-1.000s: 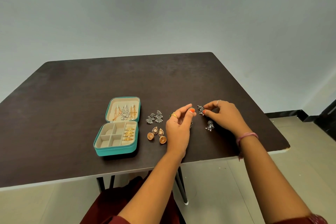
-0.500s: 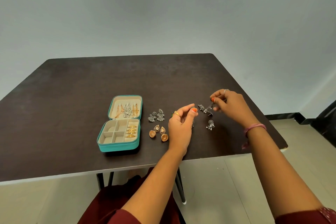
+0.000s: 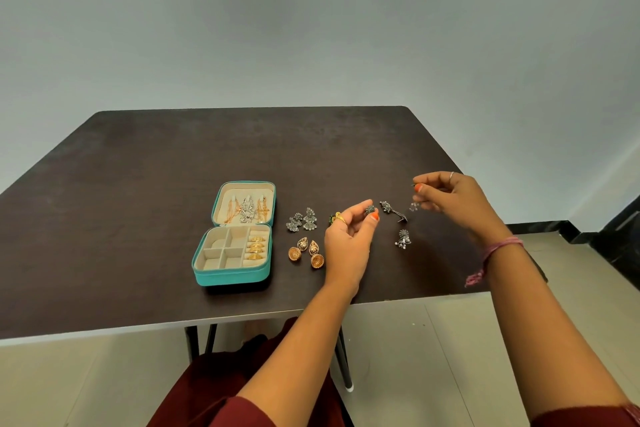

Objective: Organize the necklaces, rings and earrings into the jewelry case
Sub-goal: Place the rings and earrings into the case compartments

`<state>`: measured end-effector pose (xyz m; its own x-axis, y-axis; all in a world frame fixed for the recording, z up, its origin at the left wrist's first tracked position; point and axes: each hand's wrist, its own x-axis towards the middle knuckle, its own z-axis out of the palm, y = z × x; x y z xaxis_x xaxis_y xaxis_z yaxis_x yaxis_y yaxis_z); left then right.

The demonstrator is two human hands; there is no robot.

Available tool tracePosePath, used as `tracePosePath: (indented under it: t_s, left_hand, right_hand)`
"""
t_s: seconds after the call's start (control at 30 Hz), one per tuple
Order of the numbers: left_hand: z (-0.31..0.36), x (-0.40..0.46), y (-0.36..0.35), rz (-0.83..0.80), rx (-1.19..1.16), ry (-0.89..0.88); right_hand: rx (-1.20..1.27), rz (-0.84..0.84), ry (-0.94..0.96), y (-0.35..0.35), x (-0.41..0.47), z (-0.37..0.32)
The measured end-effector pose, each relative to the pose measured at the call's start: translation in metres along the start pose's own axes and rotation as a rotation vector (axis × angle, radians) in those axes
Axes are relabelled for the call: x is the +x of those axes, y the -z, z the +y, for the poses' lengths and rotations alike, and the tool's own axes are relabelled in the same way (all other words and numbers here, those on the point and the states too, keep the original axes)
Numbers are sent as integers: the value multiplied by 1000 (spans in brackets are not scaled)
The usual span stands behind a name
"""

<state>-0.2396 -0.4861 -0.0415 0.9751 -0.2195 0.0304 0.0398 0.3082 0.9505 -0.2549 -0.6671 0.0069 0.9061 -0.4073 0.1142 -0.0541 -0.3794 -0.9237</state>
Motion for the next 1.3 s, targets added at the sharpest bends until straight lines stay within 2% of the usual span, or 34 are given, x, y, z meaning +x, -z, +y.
tracePosePath:
  t_s: [0.23,0.4,0.57,0.73,0.83,1.07,1.13,1.23,1.3]
  left_hand:
    - [0,0,1,-11,40,8]
    - [1,0,1,-12,30,14]
    - [0,0,1,-20,48,9]
    - [2,-1,1,-28,17,15]
    - [2,0,1,-37,9,21]
    - [3,0,3,-45,2,39]
    - [3,0,3,-47,-5,46]
    - [4,-1,2,-51,-18,47]
    - [6,-4,1,-47,-27,36]
  right_hand:
    - [-327,-5,-41,4,5,18]
    - [-571,-119,-58,4,6,21]
    - [-732,-118,56,-2,9,13]
    - [-1148,-331,214,-16,12,1]
    - [-1297,-372,256,-21,13,-1]
    - [-1174,-308,245,-17,13,-1]
    - [-1028,-264,230,-16,10,0]
    - [-633,-181,182,-13,3,2]
    - [-472,-127,170,-13,-3,1]
